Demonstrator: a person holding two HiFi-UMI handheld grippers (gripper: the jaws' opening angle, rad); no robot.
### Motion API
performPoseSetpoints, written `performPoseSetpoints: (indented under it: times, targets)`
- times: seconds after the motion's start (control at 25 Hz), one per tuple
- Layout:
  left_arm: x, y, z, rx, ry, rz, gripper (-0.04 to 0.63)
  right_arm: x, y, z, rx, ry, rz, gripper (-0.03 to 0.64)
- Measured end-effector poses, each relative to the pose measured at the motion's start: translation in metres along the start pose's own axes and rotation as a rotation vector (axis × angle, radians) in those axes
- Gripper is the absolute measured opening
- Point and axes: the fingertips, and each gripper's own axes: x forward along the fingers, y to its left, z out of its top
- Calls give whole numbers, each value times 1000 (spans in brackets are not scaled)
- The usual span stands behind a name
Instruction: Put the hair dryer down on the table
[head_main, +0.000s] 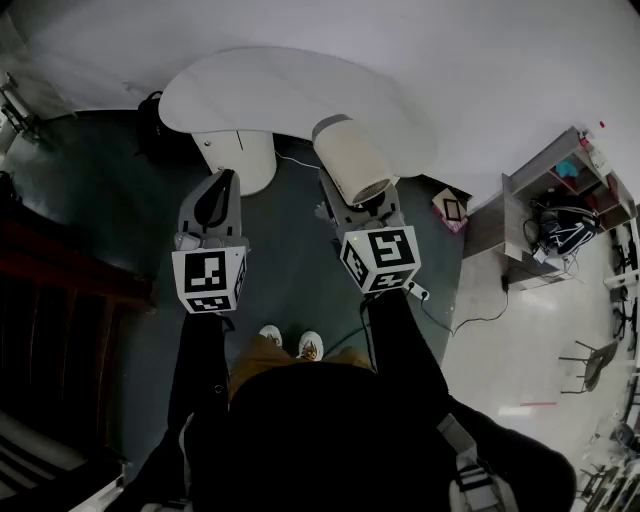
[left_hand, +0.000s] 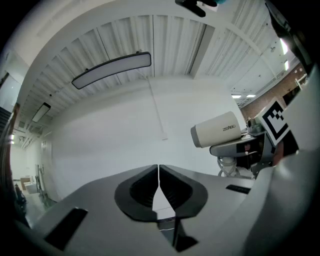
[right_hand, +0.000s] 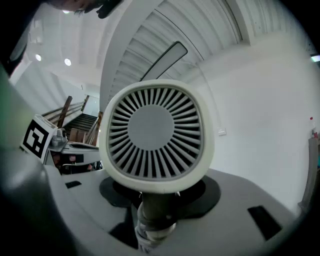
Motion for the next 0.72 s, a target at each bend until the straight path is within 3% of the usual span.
performPoseSetpoints:
  times: [0.72]
  targets:
    - [-13,-2,-1,-23,10,44,21,-16,-4,2,5,-12,13,215]
